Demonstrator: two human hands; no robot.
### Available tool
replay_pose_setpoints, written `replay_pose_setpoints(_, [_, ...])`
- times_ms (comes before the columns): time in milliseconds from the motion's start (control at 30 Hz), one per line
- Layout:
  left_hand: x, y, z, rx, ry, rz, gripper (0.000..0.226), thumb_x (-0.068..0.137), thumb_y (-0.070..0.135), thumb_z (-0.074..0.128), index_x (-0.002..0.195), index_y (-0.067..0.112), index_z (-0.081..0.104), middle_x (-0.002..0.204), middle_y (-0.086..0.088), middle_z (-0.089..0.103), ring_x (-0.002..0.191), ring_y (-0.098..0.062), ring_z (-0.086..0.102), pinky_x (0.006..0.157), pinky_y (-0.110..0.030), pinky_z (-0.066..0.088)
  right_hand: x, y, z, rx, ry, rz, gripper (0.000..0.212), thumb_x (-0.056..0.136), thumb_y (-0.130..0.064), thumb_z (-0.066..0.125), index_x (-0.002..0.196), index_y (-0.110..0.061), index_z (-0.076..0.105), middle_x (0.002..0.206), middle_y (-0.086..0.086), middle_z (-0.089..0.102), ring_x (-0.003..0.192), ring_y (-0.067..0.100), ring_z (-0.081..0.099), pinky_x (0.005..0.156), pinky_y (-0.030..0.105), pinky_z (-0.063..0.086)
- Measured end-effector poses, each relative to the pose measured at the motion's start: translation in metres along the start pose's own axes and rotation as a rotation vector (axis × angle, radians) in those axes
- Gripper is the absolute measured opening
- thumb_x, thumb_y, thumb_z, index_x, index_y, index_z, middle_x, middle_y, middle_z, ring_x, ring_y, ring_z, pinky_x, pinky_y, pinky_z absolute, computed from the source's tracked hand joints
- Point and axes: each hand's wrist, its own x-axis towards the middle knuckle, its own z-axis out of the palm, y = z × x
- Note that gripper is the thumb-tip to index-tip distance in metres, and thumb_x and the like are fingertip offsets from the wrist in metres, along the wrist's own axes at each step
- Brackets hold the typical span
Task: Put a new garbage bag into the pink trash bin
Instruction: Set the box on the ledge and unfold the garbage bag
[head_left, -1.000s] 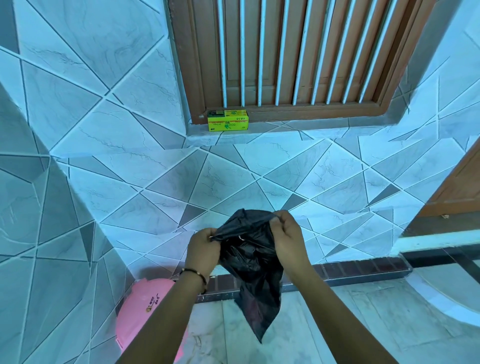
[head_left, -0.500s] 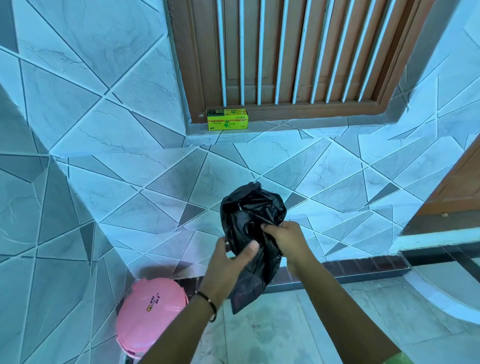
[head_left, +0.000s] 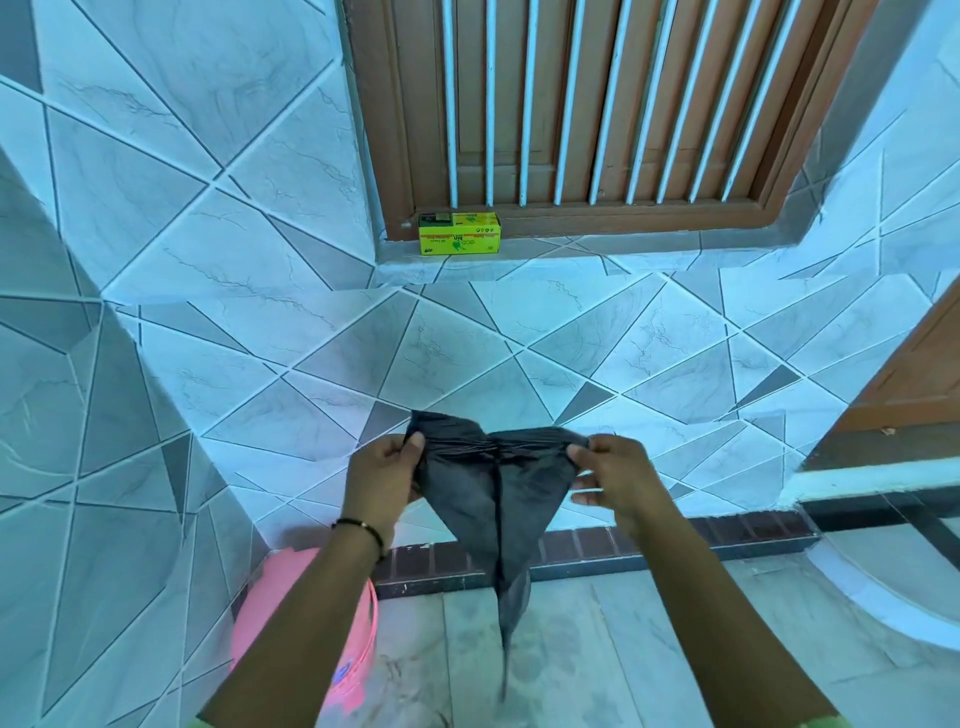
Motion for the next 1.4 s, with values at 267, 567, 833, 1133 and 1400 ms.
replay_pose_setpoints(267, [-0.043, -0.009, 0.032, -0.072, -0.328, -0.267, 0.039, 0.078, 0.053, 0.058, 0.093, 0.017, 0.067, 0.090, -0.001, 0.072, 0.084, -0.020, 0.066, 0.077, -0.033, 0.054, -0.001, -0.006, 0.027, 0.364, -0.162, 0.087, 0.019, 0.096, -0.019, 0.048, 0.080, -0.009, 0.051, 0.058, 0.007, 0.054, 0.044, 0.016, 0.057, 0.043, 0.025, 0.049])
replay_pose_setpoints(567, [-0.032, -0.024, 0.036, -0.045, -0.237, -0.156, 0.007, 0.086, 0.011, 0.061, 0.087, 0.009, 0.068, 0.074, -0.003, 0.073, 0.065, -0.016, 0.066, 0.064, -0.026, 0.054, -0.020, 0.015, 0.034, -0.245, -0.313, -0.012, 0.045, 0.077, -0.054, 0.065, 0.096, -0.014, 0.061, 0.075, 0.003, 0.061, 0.053, 0.016, 0.051, 0.047, 0.023, 0.044])
replay_pose_setpoints(833, [-0.017, -0.016, 0.012, -0.130, -0.059, -0.078, 0.018, 0.090, 0.002, 0.053, 0.076, 0.010, 0.060, 0.069, -0.004, 0.067, 0.049, -0.004, 0.065, 0.048, -0.015, 0.053, -0.006, 0.014, 0.007, -0.103, -0.077, 0.030, 0.012, 0.087, -0.013, 0.058, 0.088, -0.003, 0.063, 0.060, 0.007, 0.055, 0.044, 0.016, 0.046, 0.046, 0.021, 0.036])
replay_pose_setpoints(1133, [-0.029, -0.018, 0.014, 0.002, -0.382, -0.326, 0.036, 0.081, 0.046, 0.061, 0.091, 0.013, 0.071, 0.088, -0.003, 0.074, 0.086, -0.021, 0.067, 0.074, -0.029, 0.052, -0.009, 0.015, 0.014, 0.126, -0.203, -0.109, 0.019, 0.094, -0.016, 0.052, 0.103, -0.002, 0.060, 0.073, 0.011, 0.063, 0.057, 0.018, 0.058, 0.055, 0.028, 0.054])
replay_pose_setpoints(1400, [-0.037, -0.027, 0.035, 0.143, -0.116, -0.027, 0.023, 0.083, 0.022, 0.066, 0.067, 0.005, 0.065, 0.064, -0.006, 0.068, 0.061, -0.016, 0.062, 0.060, -0.028, 0.051, -0.031, 0.021, 0.038, -0.203, -0.287, 0.042, 0.035, 0.081, -0.038, 0.067, 0.099, -0.007, 0.062, 0.072, 0.007, 0.066, 0.050, 0.021, 0.060, 0.048, 0.028, 0.054])
